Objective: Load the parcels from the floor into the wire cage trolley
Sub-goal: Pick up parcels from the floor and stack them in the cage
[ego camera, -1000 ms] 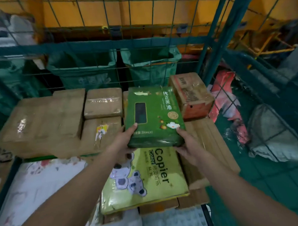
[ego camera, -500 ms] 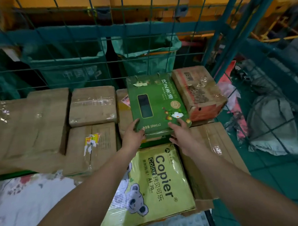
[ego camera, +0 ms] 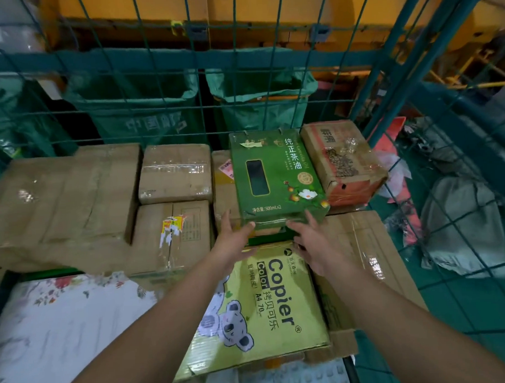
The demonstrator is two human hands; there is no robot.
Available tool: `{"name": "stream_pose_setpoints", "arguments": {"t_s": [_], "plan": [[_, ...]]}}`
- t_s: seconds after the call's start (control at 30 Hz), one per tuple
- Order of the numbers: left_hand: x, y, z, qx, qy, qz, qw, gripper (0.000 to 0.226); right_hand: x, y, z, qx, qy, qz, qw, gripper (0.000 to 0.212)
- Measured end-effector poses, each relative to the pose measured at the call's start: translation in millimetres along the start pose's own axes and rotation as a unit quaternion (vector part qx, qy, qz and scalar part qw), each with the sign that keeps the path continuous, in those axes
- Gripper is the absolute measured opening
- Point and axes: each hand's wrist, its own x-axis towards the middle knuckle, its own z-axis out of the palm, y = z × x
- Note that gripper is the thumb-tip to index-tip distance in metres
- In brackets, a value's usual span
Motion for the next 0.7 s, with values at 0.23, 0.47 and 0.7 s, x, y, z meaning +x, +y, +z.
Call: {"name": "stream_pose_setpoints", "arguments": {"t_s": [0.23, 0.47, 0.7], "plan": [[-81, -29, -8, -0.018, 0.026, -0.006, 0.999, 0.071, -80, 21, 27, 0.013, -0.035, 0.023, 0.999, 0.036], [-203, -60, -15, -0.045, 0.093, 0.019, 0.994, 0.048, -190, 52, 34, 0.015, -0.128, 0.016, 0.992, 0.046], [-351, -125, -13, -0.093, 0.166, 0.074, 0.979, 0.029, -315, 102, 20, -0.012, -0.225, -0.003, 0.974, 0.018]]}}
